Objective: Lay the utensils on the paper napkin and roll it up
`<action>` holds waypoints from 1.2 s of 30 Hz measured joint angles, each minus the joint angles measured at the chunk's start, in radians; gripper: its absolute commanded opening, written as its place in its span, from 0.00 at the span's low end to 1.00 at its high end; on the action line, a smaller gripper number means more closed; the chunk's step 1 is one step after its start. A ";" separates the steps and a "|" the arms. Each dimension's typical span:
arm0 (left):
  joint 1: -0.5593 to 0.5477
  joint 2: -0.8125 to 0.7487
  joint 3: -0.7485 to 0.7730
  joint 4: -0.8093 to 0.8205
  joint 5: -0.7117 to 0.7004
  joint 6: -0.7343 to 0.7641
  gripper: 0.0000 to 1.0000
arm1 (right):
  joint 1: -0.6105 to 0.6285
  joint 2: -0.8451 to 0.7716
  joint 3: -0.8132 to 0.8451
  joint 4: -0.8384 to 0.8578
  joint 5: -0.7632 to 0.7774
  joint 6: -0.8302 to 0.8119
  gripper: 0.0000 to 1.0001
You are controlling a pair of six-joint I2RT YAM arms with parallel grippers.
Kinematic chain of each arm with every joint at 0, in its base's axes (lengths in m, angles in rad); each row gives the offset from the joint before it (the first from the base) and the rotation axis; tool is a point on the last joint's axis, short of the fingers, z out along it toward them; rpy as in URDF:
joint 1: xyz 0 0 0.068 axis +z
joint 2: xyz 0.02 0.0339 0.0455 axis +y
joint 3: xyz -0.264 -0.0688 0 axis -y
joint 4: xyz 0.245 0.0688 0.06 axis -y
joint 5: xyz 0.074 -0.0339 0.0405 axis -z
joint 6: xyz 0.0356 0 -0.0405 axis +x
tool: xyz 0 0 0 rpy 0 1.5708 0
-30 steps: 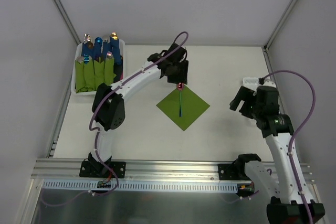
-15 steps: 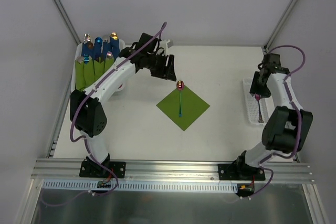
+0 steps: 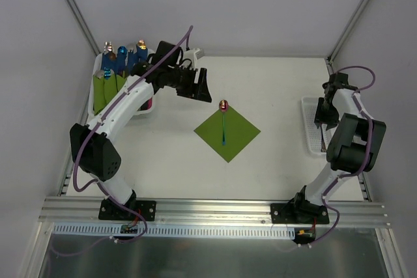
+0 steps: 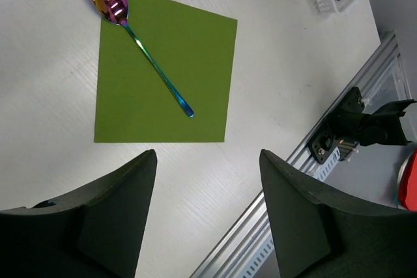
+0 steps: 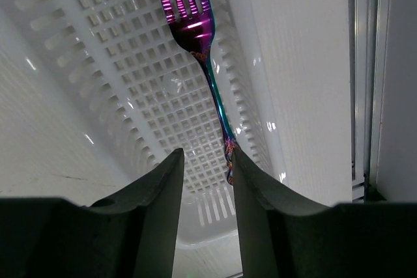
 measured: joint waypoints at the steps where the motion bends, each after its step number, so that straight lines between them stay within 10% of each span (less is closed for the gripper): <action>1: 0.003 -0.006 0.000 0.000 0.003 -0.001 0.67 | -0.008 0.002 0.001 0.002 -0.004 0.000 0.38; 36: 0.008 0.000 0.042 -0.026 0.048 -0.008 0.70 | -0.073 0.185 0.065 0.047 -0.078 0.002 0.18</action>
